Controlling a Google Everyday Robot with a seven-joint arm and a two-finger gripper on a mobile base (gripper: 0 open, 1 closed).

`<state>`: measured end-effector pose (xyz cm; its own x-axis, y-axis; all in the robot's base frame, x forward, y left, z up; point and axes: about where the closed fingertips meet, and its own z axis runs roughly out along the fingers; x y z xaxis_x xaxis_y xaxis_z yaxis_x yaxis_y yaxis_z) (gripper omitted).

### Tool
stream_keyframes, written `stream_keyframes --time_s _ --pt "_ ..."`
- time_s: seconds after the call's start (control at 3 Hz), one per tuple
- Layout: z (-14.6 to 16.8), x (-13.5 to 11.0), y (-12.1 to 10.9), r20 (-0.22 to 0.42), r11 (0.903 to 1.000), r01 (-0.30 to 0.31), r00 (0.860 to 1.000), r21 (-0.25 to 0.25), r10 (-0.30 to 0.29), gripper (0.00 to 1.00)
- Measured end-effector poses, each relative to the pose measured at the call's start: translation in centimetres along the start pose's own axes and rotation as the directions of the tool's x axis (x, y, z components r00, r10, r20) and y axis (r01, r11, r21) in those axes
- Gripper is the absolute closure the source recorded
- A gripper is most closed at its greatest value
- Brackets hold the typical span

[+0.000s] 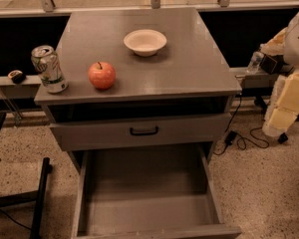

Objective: Place apple into middle drawer

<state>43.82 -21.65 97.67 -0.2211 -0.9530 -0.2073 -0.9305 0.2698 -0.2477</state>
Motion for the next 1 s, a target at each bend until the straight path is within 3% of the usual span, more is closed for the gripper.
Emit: stream_keyframes --time_s 0.67,1.0 --pt "0.4 -0.7 -0.5 0.026 0.9999 0.008 1.0 0.006 -0.008 0.0" --pt "6.6 -6.4 -4.0 0.098 0.9985 0.054 0.994 -0.004 -0.054 0.0"
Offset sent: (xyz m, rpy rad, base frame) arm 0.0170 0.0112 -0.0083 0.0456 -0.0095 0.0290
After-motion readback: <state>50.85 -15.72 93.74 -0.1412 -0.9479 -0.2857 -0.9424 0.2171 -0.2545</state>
